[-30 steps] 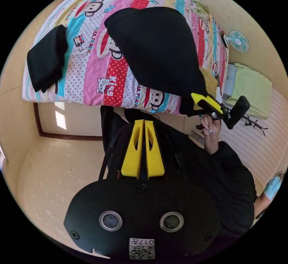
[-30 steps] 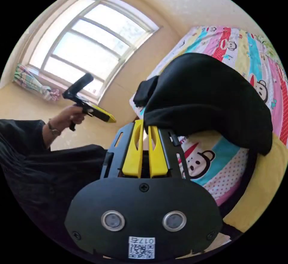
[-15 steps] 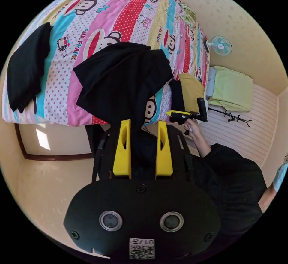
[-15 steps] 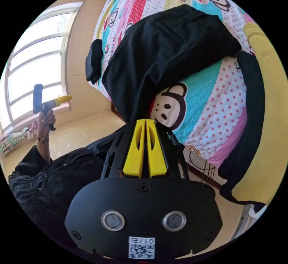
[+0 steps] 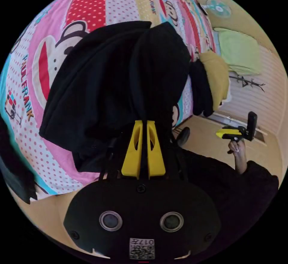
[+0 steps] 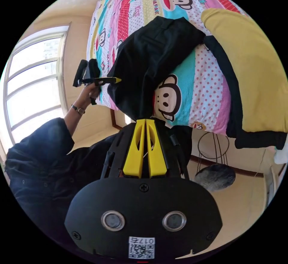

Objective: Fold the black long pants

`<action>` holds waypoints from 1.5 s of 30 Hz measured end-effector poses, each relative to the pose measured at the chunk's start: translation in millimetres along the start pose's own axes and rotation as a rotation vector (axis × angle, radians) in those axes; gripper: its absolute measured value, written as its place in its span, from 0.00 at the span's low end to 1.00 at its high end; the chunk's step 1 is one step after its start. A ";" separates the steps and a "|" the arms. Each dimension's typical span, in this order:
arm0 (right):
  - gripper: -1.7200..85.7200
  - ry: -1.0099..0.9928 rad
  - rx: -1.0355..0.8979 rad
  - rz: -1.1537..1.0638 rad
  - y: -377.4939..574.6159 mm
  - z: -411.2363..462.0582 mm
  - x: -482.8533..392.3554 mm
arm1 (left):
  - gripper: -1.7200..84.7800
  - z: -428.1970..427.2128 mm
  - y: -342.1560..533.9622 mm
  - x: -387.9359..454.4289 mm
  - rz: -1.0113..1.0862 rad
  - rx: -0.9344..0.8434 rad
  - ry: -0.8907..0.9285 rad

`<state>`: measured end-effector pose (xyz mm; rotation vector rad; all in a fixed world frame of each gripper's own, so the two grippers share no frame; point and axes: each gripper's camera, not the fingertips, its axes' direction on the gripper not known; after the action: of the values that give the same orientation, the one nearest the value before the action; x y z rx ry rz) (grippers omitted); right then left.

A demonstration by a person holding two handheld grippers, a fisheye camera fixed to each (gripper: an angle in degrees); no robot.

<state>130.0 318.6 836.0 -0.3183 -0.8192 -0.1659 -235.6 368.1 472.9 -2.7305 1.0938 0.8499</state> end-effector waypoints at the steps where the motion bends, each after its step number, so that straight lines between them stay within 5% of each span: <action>1: 0.09 0.007 0.070 0.025 -6.2 -7.9 -6.5 | 0.02 9.9 9.9 19.3 0.070 -0.021 0.077; 6: 0.22 0.038 0.175 -0.006 -74.4 -4.4 -42.7 | 0.01 72.5 38.5 88.1 0.239 -0.113 -0.075; 14: 0.26 0.175 -0.065 0.037 -198.7 114.9 -45.8 | 0.02 115.9 61.3 124.4 0.410 -0.245 -0.178; 17: 0.20 0.360 -0.043 0.030 -188.9 138.8 -53.1 | 0.04 109.6 64.6 102.1 0.382 -0.290 -0.119; 21: 0.08 0.314 0.178 0.110 -138.2 122.1 -42.5 | 0.08 66.3 57.5 62.0 0.281 -0.188 0.024; 27: 0.07 0.407 0.458 0.449 -4.8 98.9 10.4 | 0.16 -8.8 -23.2 48.2 0.251 0.054 -0.228; 35: 0.19 -0.233 0.607 0.597 88.3 163.4 126.6 | 0.20 103.5 -190.8 50.2 0.289 -0.130 -0.465; 37: 0.18 -0.286 0.581 0.589 92.3 179.2 140.0 | 0.20 146.3 -190.6 37.4 0.209 -0.239 -0.506; 40: 0.08 -0.218 0.524 0.646 109.9 191.5 147.1 | 0.16 159.4 -152.9 59.8 0.215 -0.146 -0.544; 45: 0.06 -0.195 0.588 0.448 156.5 156.5 100.3 | 0.08 115.7 -46.8 105.7 0.203 0.044 -0.346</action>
<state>131.3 516.7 976.6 0.0454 -0.9290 0.5268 -196.2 369.1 314.2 -2.3417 1.3030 1.2503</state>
